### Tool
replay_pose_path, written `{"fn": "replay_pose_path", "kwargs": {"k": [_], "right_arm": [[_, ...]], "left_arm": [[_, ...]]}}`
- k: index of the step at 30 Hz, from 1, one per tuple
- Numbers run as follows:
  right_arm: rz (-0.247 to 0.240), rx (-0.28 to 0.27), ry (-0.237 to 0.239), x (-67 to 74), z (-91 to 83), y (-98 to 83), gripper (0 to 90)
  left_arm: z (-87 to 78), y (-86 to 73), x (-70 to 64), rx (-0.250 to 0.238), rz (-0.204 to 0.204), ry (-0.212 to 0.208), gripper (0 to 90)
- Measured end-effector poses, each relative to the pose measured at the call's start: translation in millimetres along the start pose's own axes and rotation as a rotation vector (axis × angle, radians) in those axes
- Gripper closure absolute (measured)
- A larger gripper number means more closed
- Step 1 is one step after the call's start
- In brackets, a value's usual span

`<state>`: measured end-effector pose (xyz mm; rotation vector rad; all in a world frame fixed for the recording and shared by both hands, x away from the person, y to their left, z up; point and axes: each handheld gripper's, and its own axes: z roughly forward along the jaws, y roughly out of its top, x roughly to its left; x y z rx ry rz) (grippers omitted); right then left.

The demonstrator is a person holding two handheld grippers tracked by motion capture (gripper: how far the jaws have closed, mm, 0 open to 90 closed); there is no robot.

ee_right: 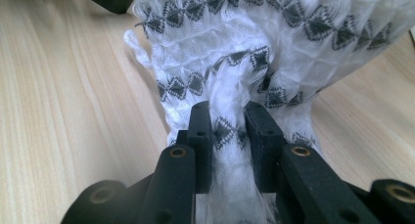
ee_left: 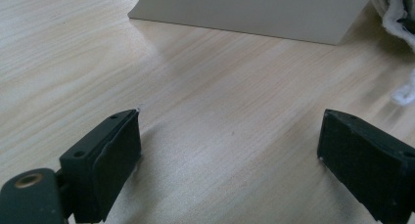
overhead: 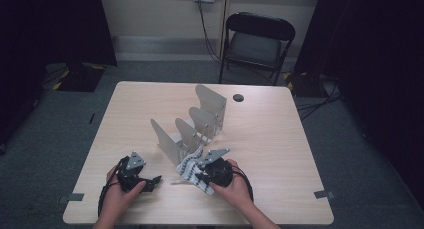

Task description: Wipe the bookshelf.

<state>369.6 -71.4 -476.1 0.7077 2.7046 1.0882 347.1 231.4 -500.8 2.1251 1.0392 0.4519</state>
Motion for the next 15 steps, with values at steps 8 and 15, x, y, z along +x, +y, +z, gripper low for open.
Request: {"fn": "replay_pose_path", "kwargs": {"k": [8,15], "right_arm": [[0.013,-0.004,-0.012,-5.9,-13.3,-8.3,75.3],[0.032,-0.037,-0.029,-13.2,-35.8,-9.6,75.5]], "left_arm": [[0.0,0.0,0.0,0.000,0.000,0.000,9.0],[0.0,-0.1,-0.3,-0.001,-0.004,0.000,9.0]]}}
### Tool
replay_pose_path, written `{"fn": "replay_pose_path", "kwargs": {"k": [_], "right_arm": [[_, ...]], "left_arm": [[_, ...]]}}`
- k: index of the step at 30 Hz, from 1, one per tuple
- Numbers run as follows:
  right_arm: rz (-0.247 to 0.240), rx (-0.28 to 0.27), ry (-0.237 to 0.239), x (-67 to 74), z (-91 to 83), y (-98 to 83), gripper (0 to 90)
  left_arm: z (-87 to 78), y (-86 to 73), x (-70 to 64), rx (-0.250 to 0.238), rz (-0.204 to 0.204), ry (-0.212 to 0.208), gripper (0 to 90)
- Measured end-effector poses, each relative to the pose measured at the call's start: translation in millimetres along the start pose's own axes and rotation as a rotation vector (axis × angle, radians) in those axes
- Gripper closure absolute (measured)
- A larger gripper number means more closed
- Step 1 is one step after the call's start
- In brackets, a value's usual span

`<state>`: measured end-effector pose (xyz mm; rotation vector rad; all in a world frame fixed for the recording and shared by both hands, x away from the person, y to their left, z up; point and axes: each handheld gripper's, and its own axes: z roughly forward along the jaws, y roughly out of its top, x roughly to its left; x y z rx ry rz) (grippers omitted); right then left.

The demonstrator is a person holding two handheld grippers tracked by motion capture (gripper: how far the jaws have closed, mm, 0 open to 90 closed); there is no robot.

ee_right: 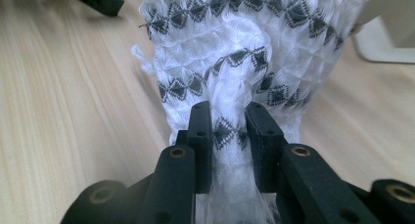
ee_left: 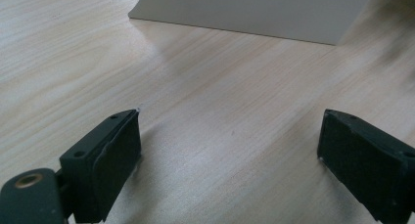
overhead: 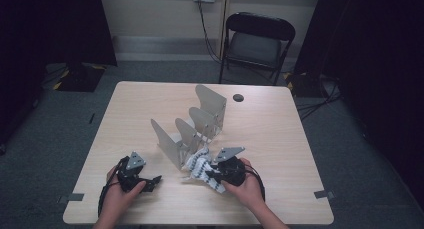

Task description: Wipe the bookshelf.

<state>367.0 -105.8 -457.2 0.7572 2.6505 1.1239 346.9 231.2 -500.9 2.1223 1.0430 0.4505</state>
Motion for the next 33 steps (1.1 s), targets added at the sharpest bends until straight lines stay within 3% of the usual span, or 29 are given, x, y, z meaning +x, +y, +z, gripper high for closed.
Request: {"fn": "replay_pose_path", "kwargs": {"k": [4,10,15,21,33], "right_arm": [[0.000,-0.034,-0.018,-1.5,-15.4,9.5,75.7],[-0.014,-0.108,-0.029,1.2,-42.0,38.1,75.8],[-0.043,-0.155,-0.016,10.3,-48.4,58.2,75.9],[-0.062,-0.123,0.016,21.3,-24.7,57.8,75.8],[-0.029,-0.004,0.051,20.2,26.7,17.4,75.4]], "left_arm": [[-0.1,0.0,0.0,0.000,0.001,0.001,9.0],[-0.1,0.0,0.1,0.001,0.002,0.000,8.9],[-0.1,0.1,0.2,0.001,0.003,0.000,9.0],[-0.1,0.0,0.0,0.001,0.001,0.000,8.9],[-0.2,0.1,0.3,0.001,0.005,0.004,9.0]]}}
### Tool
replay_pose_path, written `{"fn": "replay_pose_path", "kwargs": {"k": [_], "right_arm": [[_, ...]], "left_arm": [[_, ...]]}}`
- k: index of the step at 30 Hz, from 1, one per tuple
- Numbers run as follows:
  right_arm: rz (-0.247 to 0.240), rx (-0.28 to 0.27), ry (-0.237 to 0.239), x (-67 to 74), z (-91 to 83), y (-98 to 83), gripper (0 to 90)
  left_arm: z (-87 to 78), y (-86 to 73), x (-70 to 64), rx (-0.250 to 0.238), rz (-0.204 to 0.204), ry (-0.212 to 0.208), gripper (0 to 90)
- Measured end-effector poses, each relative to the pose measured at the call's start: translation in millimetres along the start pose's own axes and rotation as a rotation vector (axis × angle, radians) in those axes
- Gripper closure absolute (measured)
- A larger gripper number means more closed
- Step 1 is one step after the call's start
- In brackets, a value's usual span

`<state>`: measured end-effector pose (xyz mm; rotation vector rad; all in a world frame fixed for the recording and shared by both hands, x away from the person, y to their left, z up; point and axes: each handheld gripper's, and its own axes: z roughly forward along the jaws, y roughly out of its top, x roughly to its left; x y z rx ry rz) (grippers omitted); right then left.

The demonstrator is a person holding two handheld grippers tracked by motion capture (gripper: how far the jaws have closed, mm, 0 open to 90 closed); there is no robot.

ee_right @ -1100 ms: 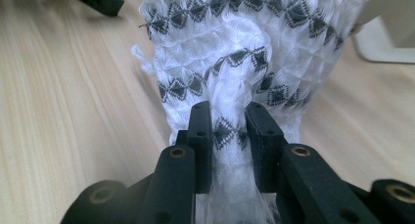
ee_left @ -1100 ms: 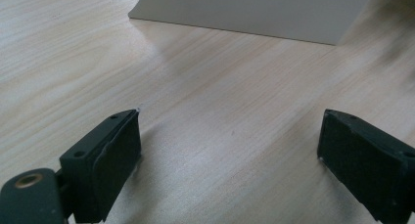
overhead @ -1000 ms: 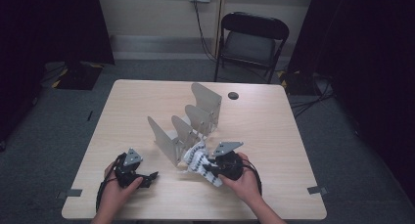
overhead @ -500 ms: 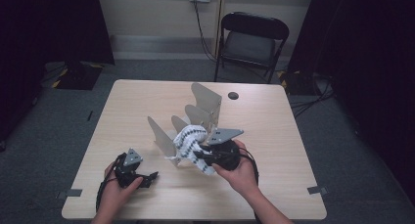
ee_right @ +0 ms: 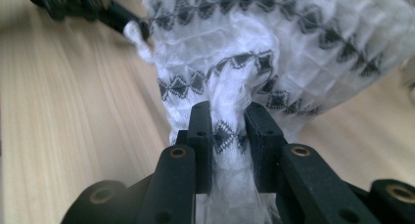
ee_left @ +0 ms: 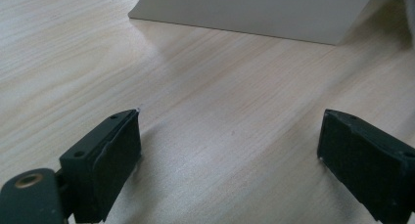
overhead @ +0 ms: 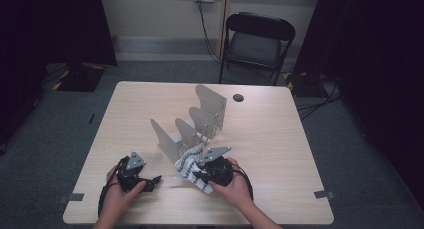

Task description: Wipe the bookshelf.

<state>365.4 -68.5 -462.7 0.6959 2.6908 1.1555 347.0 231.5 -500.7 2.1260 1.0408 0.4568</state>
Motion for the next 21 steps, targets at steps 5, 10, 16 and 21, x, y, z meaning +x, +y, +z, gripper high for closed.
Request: {"fn": "replay_pose_path", "kwargs": {"k": [5,10,16,21], "right_arm": [[-0.001,0.017,0.000,-0.3,8.8,-13.4,74.0],[-0.003,0.016,-0.001,0.1,5.9,-19.5,73.7],[-0.004,0.021,0.002,-1.9,-3.5,-27.8,72.0],[0.011,0.028,0.008,-5.7,-13.7,-37.7,67.4]], "left_arm": [[0.2,-0.1,-0.2,0.000,-0.004,-0.005,9.0],[0.2,-0.1,-0.3,-0.001,-0.004,-0.003,8.9],[0.1,-0.1,-0.2,-0.001,-0.004,-0.004,9.0],[0.1,-0.1,-0.3,-0.001,-0.005,-0.003,8.9]]}}
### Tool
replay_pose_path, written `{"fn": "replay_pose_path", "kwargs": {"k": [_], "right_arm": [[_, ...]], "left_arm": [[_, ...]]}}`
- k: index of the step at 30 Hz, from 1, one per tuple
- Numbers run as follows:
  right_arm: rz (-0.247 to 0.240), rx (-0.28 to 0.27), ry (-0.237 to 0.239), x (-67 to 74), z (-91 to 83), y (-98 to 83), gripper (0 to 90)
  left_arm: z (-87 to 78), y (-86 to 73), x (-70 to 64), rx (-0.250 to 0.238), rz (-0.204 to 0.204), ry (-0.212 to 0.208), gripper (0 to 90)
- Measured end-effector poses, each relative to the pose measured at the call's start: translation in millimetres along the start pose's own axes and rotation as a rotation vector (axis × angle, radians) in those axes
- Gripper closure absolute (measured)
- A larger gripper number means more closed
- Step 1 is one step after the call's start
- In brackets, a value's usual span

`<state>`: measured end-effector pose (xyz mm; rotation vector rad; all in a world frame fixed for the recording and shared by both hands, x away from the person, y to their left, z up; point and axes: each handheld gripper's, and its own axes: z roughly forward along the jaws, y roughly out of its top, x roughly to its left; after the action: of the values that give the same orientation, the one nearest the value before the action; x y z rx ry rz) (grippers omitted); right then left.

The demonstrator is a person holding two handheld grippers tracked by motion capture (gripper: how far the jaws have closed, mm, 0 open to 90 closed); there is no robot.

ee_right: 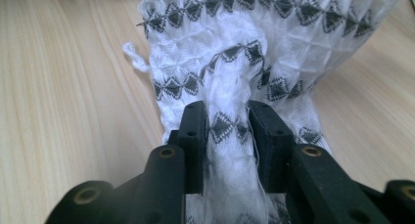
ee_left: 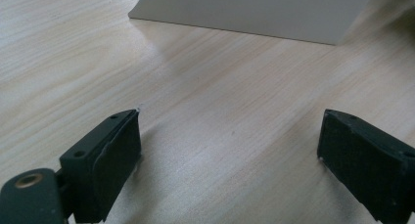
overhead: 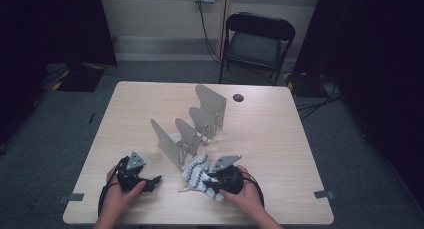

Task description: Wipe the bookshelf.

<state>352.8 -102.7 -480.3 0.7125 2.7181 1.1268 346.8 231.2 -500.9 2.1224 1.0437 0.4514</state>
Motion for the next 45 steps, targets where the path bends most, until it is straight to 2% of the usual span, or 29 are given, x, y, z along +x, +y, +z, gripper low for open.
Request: {"fn": "replay_pose_path", "kwargs": {"k": [9,13,16,20,22,26,28,32,36,39,45], "right_arm": [[0.005,0.012,-0.020,-3.8,-16.4,-8.5,57.3],[0.028,-0.015,-0.026,-9.5,-28.1,-11.5,50.9],[0.043,-0.037,-0.032,-13.9,-36.6,-14.6,49.8],[0.058,-0.063,-0.069,-21.6,-45.9,-19.0,50.5],[0.069,-0.072,-0.100,-27.1,-50.0,-21.5,56.4],[0.093,-0.091,-0.134,-38.5,-56.6,-22.9,60.7],[0.111,-0.096,-0.131,-41.9,-56.2,-23.1,61.6],[0.105,-0.069,-0.117,-41.4,-44.4,-24.0,63.6],[0.082,-0.035,-0.091,-34.9,-30.5,-26.1,66.0],[0.066,-0.033,-0.063,-29.2,-26.3,-24.1,67.3],[0.026,-0.025,-0.023,-14.4,-16.1,-13.9,67.6]], "left_arm": [[0.0,-0.1,-0.1,-0.001,-0.001,-0.001,8.9],[-0.1,0.0,0.1,0.000,0.002,0.001,9.0],[-0.1,0.0,0.0,0.000,0.001,0.001,8.9],[-0.4,-0.2,-0.6,0.001,-0.002,0.005,9.0],[-0.8,-0.4,-0.9,0.002,-0.003,0.007,8.9],[-1.2,-0.7,-1.3,0.003,-0.006,0.010,9.0],[-1.3,-0.8,-1.5,0.002,-0.007,0.010,9.0],[-1.7,-1.1,-1.8,0.002,-0.008,0.009,9.2],[-3.7,-2.6,-1.9,-0.003,-0.004,0.008,11.6],[-5.9,-4.1,-1.0,-0.009,-0.004,0.003,15.7],[-9.4,-4.8,-0.9,-0.002,-0.014,-0.003,17.1]]}}
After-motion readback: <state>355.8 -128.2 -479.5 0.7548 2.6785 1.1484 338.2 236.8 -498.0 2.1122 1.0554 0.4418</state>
